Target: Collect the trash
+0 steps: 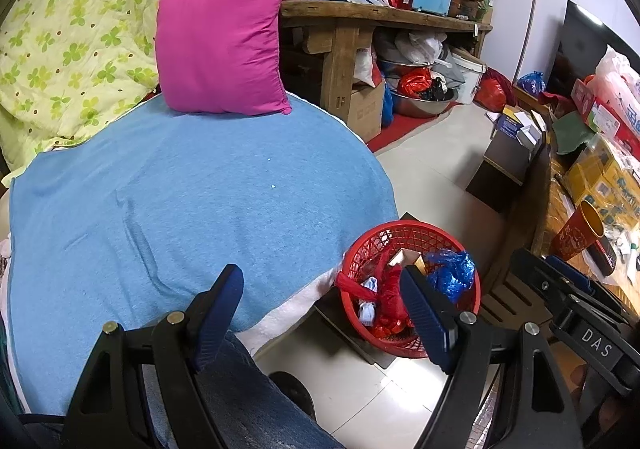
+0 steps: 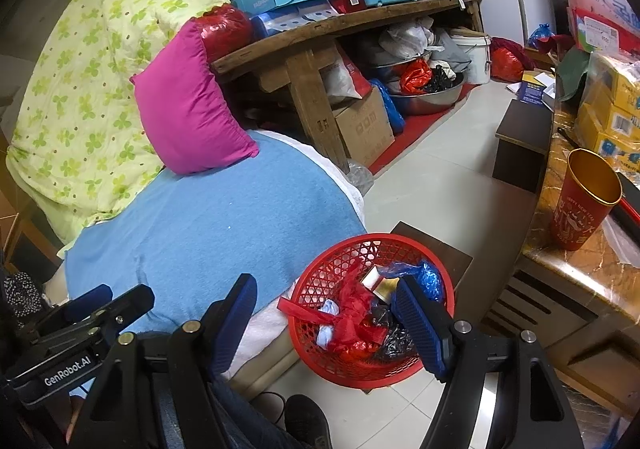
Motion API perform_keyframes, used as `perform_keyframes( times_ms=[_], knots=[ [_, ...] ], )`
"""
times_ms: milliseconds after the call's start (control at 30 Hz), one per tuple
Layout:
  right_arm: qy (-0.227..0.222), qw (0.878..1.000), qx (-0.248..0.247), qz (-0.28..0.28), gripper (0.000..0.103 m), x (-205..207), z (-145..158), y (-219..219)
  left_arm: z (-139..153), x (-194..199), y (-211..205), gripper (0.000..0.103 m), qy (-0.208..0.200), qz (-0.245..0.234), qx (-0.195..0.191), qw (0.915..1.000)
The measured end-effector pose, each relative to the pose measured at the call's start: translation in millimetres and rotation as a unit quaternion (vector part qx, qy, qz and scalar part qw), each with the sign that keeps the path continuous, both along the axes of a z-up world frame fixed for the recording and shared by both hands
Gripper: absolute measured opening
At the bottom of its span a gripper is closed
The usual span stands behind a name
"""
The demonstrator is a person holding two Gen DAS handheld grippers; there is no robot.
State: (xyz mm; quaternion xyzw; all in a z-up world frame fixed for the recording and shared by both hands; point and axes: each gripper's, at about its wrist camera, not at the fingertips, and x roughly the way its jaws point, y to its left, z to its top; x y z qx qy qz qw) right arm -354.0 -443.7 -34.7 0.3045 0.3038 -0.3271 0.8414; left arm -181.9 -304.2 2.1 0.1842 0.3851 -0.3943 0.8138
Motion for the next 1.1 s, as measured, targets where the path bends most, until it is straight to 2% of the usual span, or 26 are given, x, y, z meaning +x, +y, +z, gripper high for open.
perform_keyframes(
  times_ms=[1100],
  knots=[
    [0.001,1.0,-0.002,-0.011,0.076,-3.2,1.9,-6.2,-2.0,0.4,-6.9,0.081,0.006,-0.002,0.005,1.0]
  ],
)
